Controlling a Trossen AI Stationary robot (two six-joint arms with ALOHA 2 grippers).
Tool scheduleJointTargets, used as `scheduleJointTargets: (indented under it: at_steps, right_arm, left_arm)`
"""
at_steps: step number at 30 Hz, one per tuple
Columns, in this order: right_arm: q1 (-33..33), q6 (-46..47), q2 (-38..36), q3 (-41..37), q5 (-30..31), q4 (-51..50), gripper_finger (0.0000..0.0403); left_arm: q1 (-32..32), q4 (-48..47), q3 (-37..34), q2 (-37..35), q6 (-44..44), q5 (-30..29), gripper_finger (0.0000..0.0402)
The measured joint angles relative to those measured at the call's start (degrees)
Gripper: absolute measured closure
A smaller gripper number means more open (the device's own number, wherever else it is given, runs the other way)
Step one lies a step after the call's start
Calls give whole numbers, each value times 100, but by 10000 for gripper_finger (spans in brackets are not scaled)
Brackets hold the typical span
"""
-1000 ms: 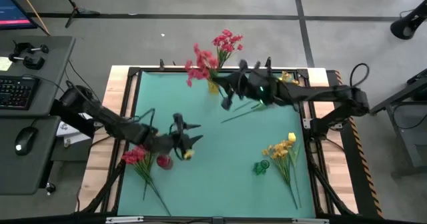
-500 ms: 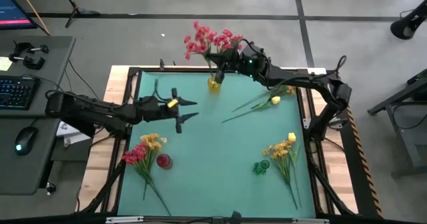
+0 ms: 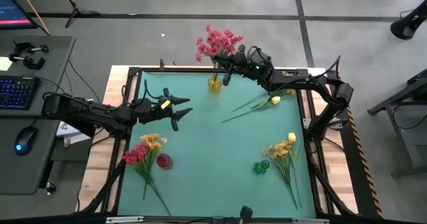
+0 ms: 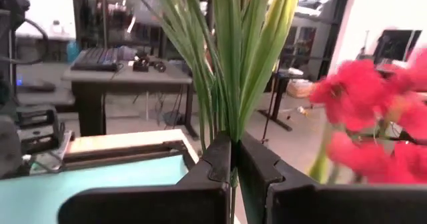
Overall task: Sort flowers into vase by color
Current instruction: Put the right red flowers into the yellow vase
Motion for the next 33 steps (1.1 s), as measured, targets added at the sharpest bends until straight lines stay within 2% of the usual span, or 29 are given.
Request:
scheduleJointTargets:
  at_steps: [3,13,25,33]
  right_arm:
    - [-57,166,-7,-136,-30,404,403]
    - [17,435,-17,44,-165,-136,403]
    - [23,538,-109,59,-84,-431,403]
    - [22,319,-547,61,91,-549,403]
  left_arm:
    - [-1,-8,0,0,-193,-110,220]
    - [-1,-350,2,2,-1054,-121,220]
    - [-1,-391,2,7,-1059,-121,220]
    - [-1,-390,2,4,-1057,-121,220]
